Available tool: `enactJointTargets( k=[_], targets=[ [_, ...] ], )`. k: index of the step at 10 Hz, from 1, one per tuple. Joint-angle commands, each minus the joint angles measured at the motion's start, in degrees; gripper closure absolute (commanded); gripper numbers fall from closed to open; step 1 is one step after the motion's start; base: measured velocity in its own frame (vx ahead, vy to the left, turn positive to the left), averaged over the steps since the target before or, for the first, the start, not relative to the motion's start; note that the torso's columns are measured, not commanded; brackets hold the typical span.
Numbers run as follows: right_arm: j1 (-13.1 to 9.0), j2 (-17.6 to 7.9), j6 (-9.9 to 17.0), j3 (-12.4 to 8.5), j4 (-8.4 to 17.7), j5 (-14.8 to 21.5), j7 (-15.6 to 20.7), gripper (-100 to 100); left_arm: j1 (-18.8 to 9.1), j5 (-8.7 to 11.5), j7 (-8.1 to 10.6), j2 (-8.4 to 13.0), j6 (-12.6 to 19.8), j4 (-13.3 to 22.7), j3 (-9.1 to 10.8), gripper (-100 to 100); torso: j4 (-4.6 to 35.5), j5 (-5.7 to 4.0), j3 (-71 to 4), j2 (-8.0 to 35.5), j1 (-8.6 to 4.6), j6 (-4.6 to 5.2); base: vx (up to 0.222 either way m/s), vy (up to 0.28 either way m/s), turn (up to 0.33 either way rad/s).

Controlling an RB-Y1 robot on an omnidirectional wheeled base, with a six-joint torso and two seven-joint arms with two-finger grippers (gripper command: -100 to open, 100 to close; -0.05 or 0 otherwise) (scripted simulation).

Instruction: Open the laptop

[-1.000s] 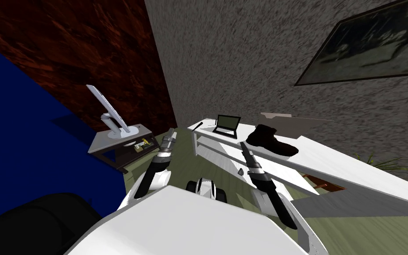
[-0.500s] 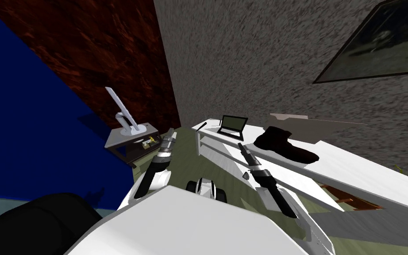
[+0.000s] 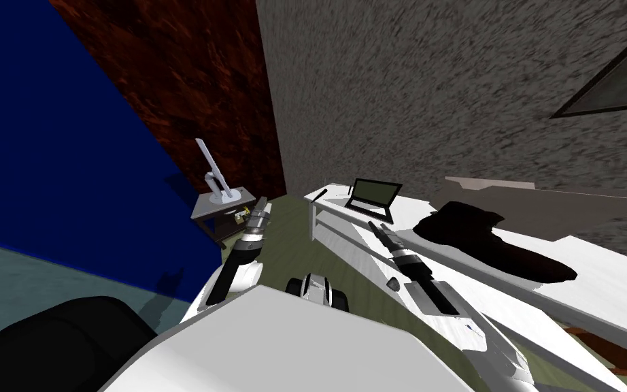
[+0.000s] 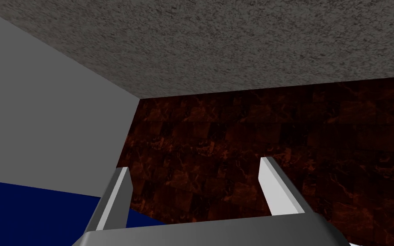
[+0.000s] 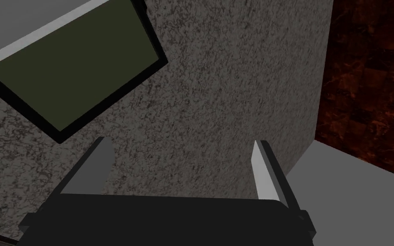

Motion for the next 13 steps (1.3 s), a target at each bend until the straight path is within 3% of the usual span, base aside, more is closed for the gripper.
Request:
enactJointTargets(
  k=[1,2,4,5,6,7,8,9,10,11,12,13],
  targets=[
    [-1.87,-3.83,2.72,-0.55,3.96,1.31,2.94,-100,0.0,0.0,0.0,0.0,0.0,0.0,0.01,0,0.02,-0.03,0.06,0.1,-0.15,0.05,0.035,0.079,0.145],
    [-1.87,-3.91,2.72,-0.55,4.78,1.31,2.94,-100,0.0,0.0,0.0,0.0,0.0,0.0,0.0,0,0.04,-0.05,0.07,0.11,-0.17,-0.01,0.032,0.054,0.115],
    [-4.17,-8.39,5.56,-1.32,8.89,2.73,6.08,-100,0.0,0.0,0.0,0.01,0.0,0.0,0.0,0,0.02,-0.05,0.03,0.05,-0.16,-0.02,0.057,0.081,0.244],
    [-4.17,-8.75,5.56,-1.32,10.28,2.73,6.08,-100,0.0,0.0,0.0,0.0,0.0,0.0,0.0,0,0.0,0.0,-0.01,-0.01,0.0,-0.01,0.047,0.076,0.075],
    [-5.28,-11.2,7.01,-1.68,11.97,3.39,7.65,-100,0.01,0.0,0.0,0.0,0.0,0.0,0.01,0,0.01,-0.02,0.05,0.08,-0.1,0.06,0.05,0.083,0.167],
    [-5.28,-11.2,7.01,-1.68,13.16,3.39,7.65,-100,0.0,0.0,0.0,0.0,0.0,0.0,0.0,0,0.03,-0.03,0.06,0.09,-0.1,-0.02,0.044,0.062,0.097],
    [-6.36,-13.64,8.47,-2.02,15.43,4.01,9.21,-100,0.01,0.0,0.0,0.0,0.0,0.0,0.01,0,0.03,-0.05,0.07,0.11,-0.19,0.03,0.046,0.068,0.161],
    [-6.36,-13.64,8.47,-2.02,16.43,4.01,9.21,-100,0.0,0.0,0.0,0.0,0.0,0.0,0.01,0,0.03,-0.05,0.06,0.09,-0.15,0.0,0.045,0.053,0.105],
    [-7.4,-16.08,9.93,-2.34,18.16,4.59,10.76,-100,0.01,0.0,0.0,0.01,0.0,0.0,0.01,0,0.02,-0.05,0.06,0.1,-0.17,0.03,0.064,0.063,0.191],
    [-7.4,-16.08,9.93,-2.34,19.42,4.59,10.76,-100,0.0,0.0,0.0,0.01,0.0,0.0,0.01,0,0.01,-0.03,0.01,0.02,-0.11,-0.03,0.052,0.059,0.12],
    [-8.4,-18.43,11.39,-2.64,20.9,5.14,12.28,-100,0.01,0.0,0.0,0.01,0.0,0.0,0.01,0,0.01,-0.04,0.04,0.07,-0.12,0.04,0.061,0.079,0.169],
    [-8.4,-18.49,11.39,-2.64,22.6,5.14,12.28,-100,0.0,0.0,0.0,0.0,0.0,0.0,0.01,0,0.02,-0.02,0.03,0.04,-0.06,-0.02,0.052,0.062,0.092]
  ],
)
